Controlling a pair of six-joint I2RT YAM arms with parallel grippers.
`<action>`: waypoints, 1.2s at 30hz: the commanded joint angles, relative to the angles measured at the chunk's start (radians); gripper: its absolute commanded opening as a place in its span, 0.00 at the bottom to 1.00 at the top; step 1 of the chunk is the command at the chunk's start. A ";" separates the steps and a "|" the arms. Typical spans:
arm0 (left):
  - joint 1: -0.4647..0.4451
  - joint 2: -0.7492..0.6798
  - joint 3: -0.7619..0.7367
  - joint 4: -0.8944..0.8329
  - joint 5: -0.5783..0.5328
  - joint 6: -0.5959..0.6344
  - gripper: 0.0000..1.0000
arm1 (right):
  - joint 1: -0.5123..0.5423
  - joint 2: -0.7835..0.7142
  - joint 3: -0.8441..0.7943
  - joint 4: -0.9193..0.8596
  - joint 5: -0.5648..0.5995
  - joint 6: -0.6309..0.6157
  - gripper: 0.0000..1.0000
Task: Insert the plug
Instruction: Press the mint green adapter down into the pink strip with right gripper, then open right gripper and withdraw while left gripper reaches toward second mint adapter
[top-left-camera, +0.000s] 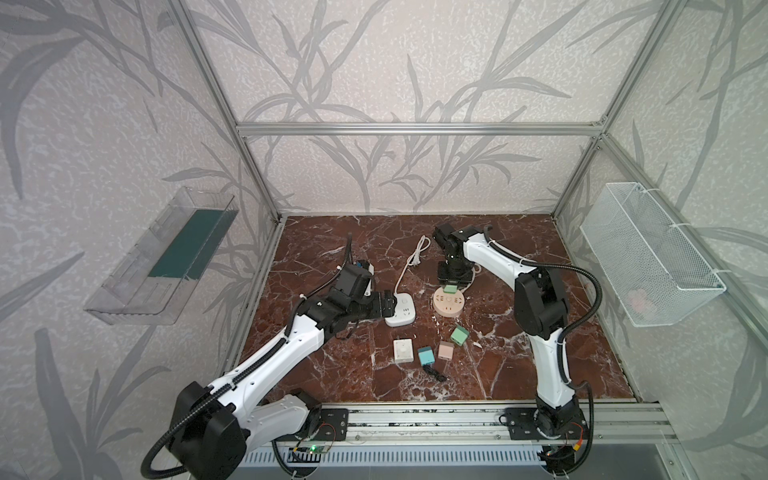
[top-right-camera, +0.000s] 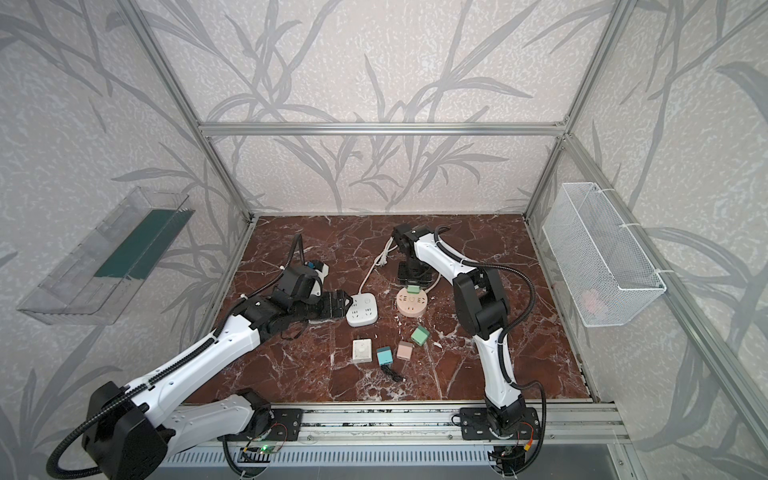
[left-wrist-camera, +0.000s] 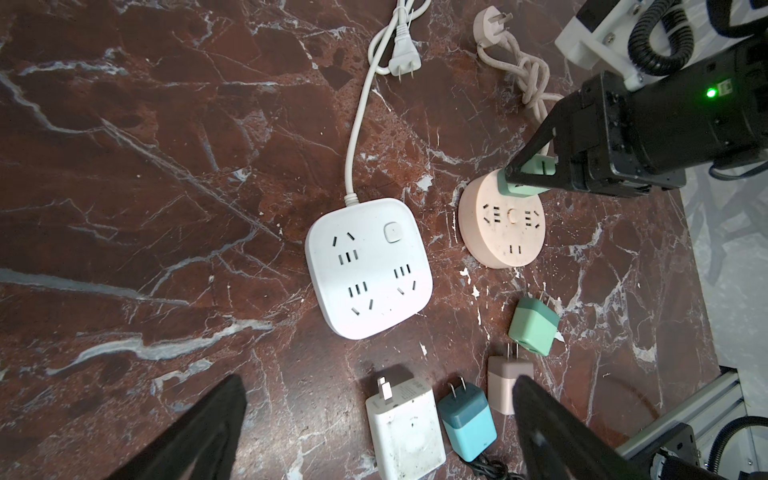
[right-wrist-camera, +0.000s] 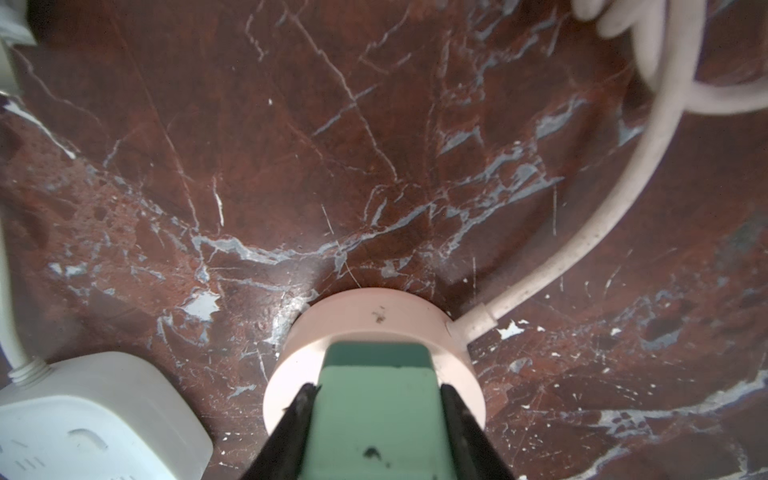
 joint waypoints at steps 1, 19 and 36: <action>-0.012 0.012 0.038 0.006 0.017 0.007 0.97 | -0.002 0.009 0.014 0.025 -0.021 -0.016 0.21; -0.090 0.027 0.084 -0.012 -0.010 0.012 0.98 | -0.004 -0.100 -0.056 0.079 -0.026 -0.044 0.47; -0.228 0.102 0.135 -0.015 -0.055 0.044 0.95 | -0.027 -0.251 -0.089 0.050 0.035 -0.079 0.59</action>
